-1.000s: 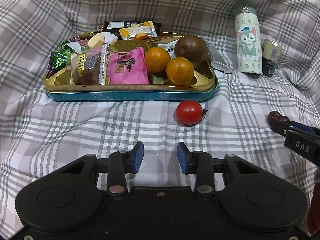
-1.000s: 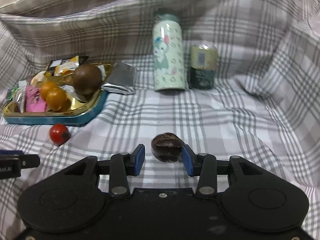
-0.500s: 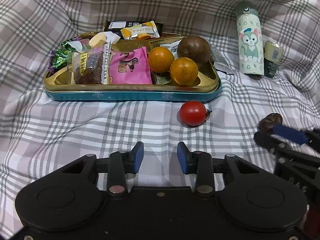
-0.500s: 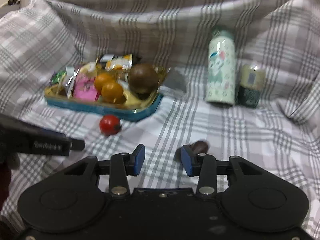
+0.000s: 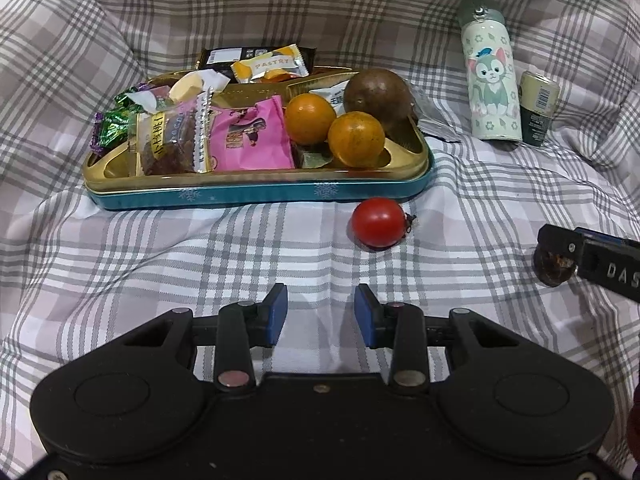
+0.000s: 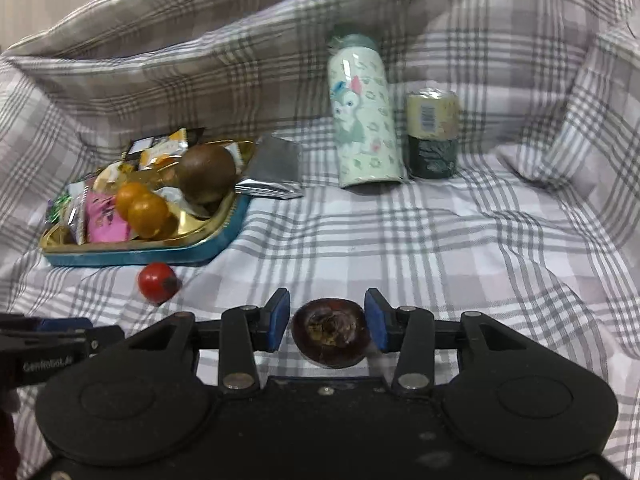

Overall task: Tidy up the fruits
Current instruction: 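Move the right tool to the dark brown fruit while the left tool approaches the cherry tomato, then grasp the dark brown fruit with the right tool while the left tool grasps the cherry tomato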

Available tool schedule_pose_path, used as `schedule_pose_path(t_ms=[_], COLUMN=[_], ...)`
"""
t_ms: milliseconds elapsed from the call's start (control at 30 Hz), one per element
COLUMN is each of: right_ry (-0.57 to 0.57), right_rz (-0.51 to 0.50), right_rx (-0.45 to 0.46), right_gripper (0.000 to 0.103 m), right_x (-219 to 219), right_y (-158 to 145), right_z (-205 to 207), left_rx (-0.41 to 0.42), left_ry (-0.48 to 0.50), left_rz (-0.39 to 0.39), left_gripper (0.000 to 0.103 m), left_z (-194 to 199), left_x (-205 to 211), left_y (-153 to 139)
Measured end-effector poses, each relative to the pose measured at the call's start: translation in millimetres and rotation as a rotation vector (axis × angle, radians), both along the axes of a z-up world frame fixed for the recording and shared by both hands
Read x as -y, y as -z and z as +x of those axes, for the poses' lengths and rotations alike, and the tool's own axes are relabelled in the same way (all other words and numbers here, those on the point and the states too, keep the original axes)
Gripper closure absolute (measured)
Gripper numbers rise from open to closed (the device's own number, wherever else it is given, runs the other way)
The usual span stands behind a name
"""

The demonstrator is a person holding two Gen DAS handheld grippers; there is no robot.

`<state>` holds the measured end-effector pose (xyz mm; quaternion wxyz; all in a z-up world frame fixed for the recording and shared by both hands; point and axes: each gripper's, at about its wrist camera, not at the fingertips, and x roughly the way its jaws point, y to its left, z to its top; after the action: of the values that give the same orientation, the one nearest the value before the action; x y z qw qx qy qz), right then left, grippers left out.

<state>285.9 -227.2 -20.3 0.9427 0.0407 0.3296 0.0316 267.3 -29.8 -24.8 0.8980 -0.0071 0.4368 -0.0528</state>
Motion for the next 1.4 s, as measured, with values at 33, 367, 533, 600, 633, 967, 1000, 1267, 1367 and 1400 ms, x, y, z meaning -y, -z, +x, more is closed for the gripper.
schedule_pose_path(t_ms=[33, 367, 533, 600, 633, 967, 1000, 1267, 1367, 1400], right_ry=[-0.022, -0.343, -0.236, -0.209, -0.206, -0.236, -0.233, -0.225, -0.221, -0.219], right_rz=[-0.003, -0.010, -0.004, 0.016, 0.020, -0.129, -0.134, -0.170, -0.166, -0.161], right_rx=[0.013, 0.071, 0.117, 0.087, 0.073, 0.040, 0.034, -0.007, -0.019, -0.022], right_gripper=[0.058, 0.061, 0.060, 0.060, 0.060, 0.054, 0.054, 0.052, 0.052, 0.052], right_x=[-2, -38, -29, -22, -21, -46, -47, -53, -52, -51], right_y=[-2, -8, -13, -12, -11, 6, 8, 17, 18, 18], right_z=[-5, -37, -38, -31, -29, -26, -24, -18, -18, -18], left_rx=[-0.004, -0.018, -0.014, -0.012, -0.012, 0.019, 0.023, 0.048, 0.048, 0.047], left_ry=[-0.007, -0.057, -0.053, -0.051, -0.049, -0.046, -0.046, -0.032, -0.035, -0.039], left_rz=[-0.005, -0.033, -0.030, -0.028, -0.027, -0.042, -0.044, -0.039, -0.056, -0.063], left_gripper=[0.057, 0.057, 0.057, 0.057, 0.057, 0.057, 0.057, 0.057, 0.057, 0.057], left_z=[1, 5, 4, 4, 4, 2, 2, 2, 3, 4], left_x=[-1, -11, -11, -10, -9, -10, -10, -6, -7, -8], left_y=[1, 2, 2, 2, 2, -2, -2, -1, -2, -2])
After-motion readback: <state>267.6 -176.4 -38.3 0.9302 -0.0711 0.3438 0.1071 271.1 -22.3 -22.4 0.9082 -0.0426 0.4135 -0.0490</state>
